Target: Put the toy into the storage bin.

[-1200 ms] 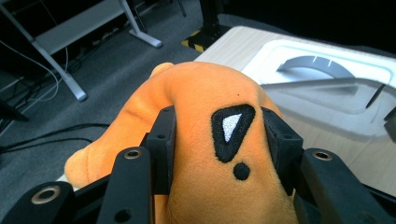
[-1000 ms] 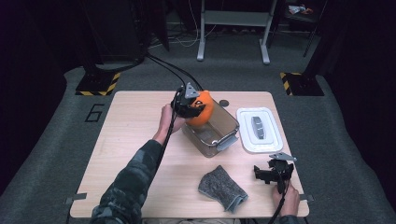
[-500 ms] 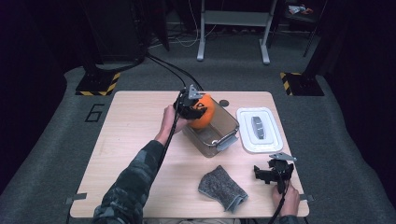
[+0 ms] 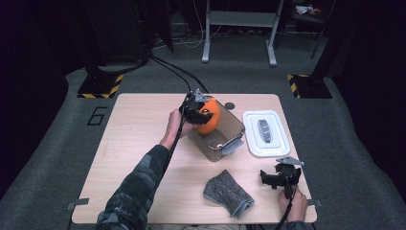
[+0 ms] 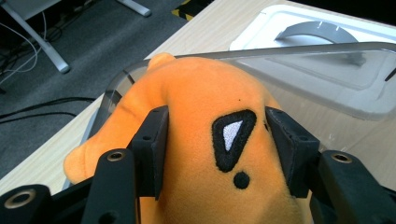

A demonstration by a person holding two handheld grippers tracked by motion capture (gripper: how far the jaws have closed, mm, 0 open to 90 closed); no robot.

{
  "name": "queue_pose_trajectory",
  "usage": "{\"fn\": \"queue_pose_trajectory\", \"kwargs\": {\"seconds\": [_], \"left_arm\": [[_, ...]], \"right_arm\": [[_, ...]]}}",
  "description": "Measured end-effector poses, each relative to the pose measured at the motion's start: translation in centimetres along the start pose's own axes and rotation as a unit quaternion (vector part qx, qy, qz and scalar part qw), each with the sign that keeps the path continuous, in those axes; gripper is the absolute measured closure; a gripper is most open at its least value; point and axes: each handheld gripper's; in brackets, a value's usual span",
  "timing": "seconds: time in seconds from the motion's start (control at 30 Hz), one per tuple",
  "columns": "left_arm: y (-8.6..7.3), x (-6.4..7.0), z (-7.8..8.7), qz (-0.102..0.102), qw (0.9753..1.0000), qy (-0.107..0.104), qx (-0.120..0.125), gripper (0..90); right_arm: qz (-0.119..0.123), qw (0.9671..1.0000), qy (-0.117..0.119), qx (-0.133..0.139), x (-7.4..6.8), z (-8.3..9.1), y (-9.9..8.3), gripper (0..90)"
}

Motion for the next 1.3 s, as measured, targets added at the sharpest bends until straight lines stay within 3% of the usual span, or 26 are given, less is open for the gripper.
{"fn": "queue_pose_trajectory", "kwargs": {"seconds": [0.37,0.8,1.0,1.3], "left_arm": [[-0.3,0.2,-0.6,0.011,0.9998,-0.009,-0.014,44.6],[-0.6,-0.1,-1.5,0.030,0.9982,-0.030,-0.043,30.8],[-0.4,-0.5,-0.4,0.046,0.9983,-0.028,-0.022,22.3],[-0.5,-0.9,2.1,0.051,0.9983,-0.028,-0.005,15.2]], "right_arm": [[-0.002,1.0000,0.000,0.000,0.0,0.0,0.0,0.0],[0.000,1.0000,0.000,0.000,0.0,0.0,0.0,0.0],[-0.001,1.0000,0.000,0.000,0.0,0.0,0.0,0.0],[-0.002,1.0000,0.000,0.000,0.0,0.0,0.0,0.0]]}}
Point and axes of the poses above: each handheld gripper's, and its own axes: z roughly backward along the jaws, y roughly out of its top, x roughly to its right, and after that the axes turned 5 degrees about -y, right-handed
